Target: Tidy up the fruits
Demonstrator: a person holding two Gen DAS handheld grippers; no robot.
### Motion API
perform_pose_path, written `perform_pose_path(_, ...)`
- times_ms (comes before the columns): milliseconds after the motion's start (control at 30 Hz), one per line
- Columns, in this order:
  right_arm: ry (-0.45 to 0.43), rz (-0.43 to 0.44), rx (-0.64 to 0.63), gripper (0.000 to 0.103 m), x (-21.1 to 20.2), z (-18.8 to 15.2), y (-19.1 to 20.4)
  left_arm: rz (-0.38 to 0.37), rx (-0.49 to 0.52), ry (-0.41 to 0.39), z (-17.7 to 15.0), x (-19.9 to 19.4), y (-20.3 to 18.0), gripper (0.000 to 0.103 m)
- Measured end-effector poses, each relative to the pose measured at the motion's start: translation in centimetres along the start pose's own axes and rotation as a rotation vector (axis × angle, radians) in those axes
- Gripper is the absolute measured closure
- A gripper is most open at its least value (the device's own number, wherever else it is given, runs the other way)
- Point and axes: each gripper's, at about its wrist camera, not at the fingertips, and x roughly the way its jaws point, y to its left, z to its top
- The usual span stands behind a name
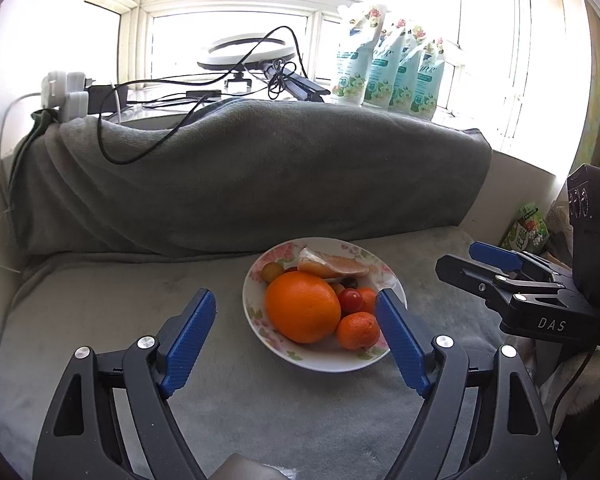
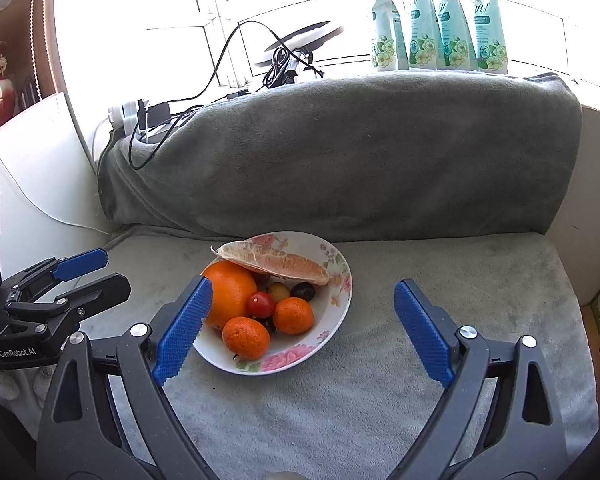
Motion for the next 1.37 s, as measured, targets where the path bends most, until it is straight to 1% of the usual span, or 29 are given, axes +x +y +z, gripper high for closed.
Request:
perform_pose_path(267,0.004,-0.010,0.005,0.009,-0.1,-0.2,0.0,0.020,0.011,-0.001,-0.1,-0.6,-0.3,0.019)
perform_pose_path(1033,0.015,-0.018,0.010,0.009,0.2,-0.5,-0.1,0.015,0.018,-0.001,-0.4,-0.8,-0.6,0.018)
perform_pose_path(1367,0.033,-0.042,0.028,0.009,0.6,-1.1,-0.2,0.010,0.019,-0.015,-0.4,-1.1,-0.5,0.018)
